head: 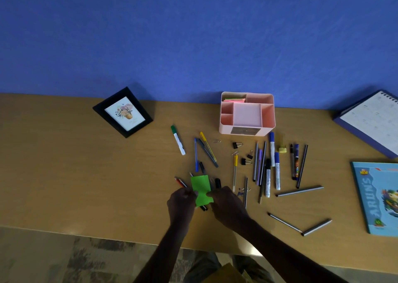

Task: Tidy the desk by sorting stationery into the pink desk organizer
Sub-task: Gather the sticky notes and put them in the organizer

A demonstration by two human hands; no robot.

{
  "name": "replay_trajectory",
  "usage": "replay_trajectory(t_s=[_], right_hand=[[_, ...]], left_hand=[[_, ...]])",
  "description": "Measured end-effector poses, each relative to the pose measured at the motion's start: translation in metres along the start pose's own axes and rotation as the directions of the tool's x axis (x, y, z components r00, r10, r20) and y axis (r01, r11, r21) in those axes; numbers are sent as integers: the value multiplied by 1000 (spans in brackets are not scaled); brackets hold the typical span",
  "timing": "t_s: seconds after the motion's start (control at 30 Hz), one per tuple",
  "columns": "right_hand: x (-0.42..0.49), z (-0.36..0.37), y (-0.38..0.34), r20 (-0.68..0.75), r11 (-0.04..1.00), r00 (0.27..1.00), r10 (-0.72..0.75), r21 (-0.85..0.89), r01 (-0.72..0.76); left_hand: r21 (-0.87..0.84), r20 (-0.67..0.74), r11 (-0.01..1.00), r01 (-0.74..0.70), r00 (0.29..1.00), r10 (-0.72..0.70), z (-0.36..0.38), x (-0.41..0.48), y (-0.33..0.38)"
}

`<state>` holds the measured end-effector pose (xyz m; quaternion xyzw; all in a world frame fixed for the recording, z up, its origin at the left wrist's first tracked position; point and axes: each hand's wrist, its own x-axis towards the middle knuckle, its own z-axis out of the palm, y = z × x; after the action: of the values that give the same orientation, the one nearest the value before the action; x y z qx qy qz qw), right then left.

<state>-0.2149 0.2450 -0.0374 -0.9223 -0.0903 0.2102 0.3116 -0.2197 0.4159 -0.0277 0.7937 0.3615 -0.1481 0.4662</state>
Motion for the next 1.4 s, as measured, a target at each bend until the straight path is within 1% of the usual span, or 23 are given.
replay_trajectory(t_s=[0.1,0.2,0.27,0.33,0.4,0.5,0.63,0.7,0.77,0.83,0.93,1.0,1.13,1.23,1.33,1.4], right_hand=[[7,-13,-1,-49,992,998,29,126,-22],[17,-32,-2,-162,965,982,99,254,-56],[26,-48,-3,-235,949,962,136,311,-59],[35,-65,-4,-260,937,955,143,347,-46],[46,-84,-4,-269,936,956,120,352,-19],[59,-109,-1,-322,952,946,36,299,66],[70,-143,0,-363,960,931,-36,246,133],[75,-161,-2,-398,961,912,-103,196,194],[81,-179,-3,-419,958,892,-170,143,250],[88,-197,-5,-436,953,868,-239,65,296],[101,-228,-8,-468,938,821,-326,-51,344],[114,-248,-8,-489,931,796,-356,-113,347],[139,-278,-6,-490,911,768,-413,-210,356],[155,-291,-4,-517,910,749,-415,-245,335],[168,-295,-2,-526,915,751,-400,-274,295],[174,-293,1,-526,920,758,-386,-277,277]], left_hand=[[-51,-9,998,-28,1000,28,-1,-1,4],[-64,-7,995,-81,997,81,-1,-2,15],[-70,4,991,-115,993,116,-1,-3,24],[-75,19,984,-162,986,163,1,-4,35],[-65,40,975,-213,976,216,4,-4,45],[-55,50,955,-290,955,293,7,-2,62],[-29,52,912,-408,911,409,9,10,95],[-41,43,886,-461,885,463,9,19,120],[-48,50,828,-559,826,561,8,27,149],[-40,61,744,-667,741,668,6,33,178],[40,61,590,-807,591,804,3,46,217],[85,55,515,-853,521,852,4,55,239],[155,12,415,-897,422,907,9,71,275],[175,1,353,-919,359,933,13,82,294],[206,7,319,-925,327,945,18,94,307],[226,17,314,-922,326,945,21,102,312]])
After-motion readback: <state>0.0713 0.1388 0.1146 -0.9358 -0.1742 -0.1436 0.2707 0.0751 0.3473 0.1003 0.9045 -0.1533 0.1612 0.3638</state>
